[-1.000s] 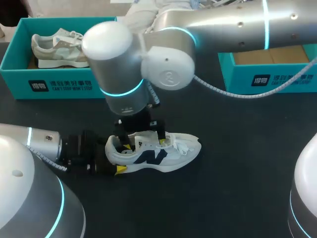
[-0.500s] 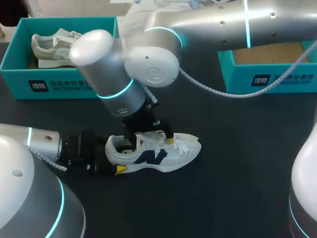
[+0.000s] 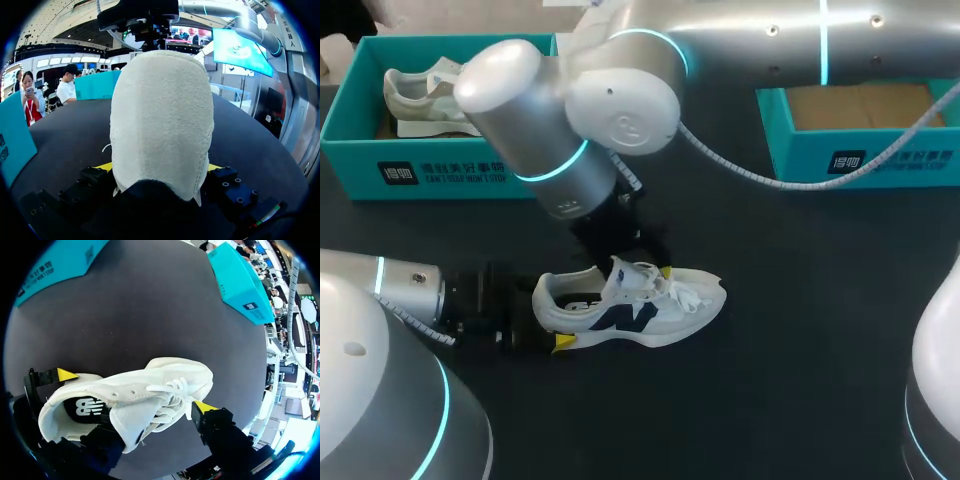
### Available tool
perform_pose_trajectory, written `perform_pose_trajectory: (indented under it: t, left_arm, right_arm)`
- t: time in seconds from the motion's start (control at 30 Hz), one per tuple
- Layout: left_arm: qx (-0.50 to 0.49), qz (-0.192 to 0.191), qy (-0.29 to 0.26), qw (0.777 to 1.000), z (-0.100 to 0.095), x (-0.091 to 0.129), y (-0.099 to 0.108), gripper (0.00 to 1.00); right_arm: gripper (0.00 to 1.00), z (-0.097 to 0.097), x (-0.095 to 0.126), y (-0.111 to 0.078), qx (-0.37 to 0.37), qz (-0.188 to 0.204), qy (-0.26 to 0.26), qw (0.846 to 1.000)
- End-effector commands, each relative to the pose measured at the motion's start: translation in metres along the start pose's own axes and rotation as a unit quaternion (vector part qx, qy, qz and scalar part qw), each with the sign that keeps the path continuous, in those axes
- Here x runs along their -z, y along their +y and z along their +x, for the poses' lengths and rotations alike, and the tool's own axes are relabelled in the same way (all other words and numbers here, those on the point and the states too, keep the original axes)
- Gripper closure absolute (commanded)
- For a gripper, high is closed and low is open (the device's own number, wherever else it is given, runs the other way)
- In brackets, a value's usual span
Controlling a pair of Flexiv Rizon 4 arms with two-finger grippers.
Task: Take the shoe out of the shoebox, open the shoe tongue, remove and reinsert the insole, then place the shoe into the shoebox
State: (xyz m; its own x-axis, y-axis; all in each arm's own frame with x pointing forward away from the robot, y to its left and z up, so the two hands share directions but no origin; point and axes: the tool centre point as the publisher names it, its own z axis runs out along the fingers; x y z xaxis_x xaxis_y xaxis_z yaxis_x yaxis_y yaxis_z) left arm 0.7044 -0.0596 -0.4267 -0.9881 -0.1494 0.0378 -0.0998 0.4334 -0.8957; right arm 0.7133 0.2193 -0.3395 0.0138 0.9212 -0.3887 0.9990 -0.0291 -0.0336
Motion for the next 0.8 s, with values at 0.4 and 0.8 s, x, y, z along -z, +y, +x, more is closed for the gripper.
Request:
perform_pose_trajectory:
  t: [0.4, 0.8]
  left_arm:
    - [0.000, -0.001, 0.001, 1.000, -0.001, -0.006, 0.006, 1.00]
    - [0.000, -0.001, 0.001, 1.000, -0.001, -0.006, 0.006, 1.00]
  right_arm:
    - [1.00, -0.041, 0.018, 0.004, 0.045, -0.012, 0.074, 0.996]
    - [1.00, -0.062, -0.008, 0.026, 0.200, -0.056, 0.089, 0.974]
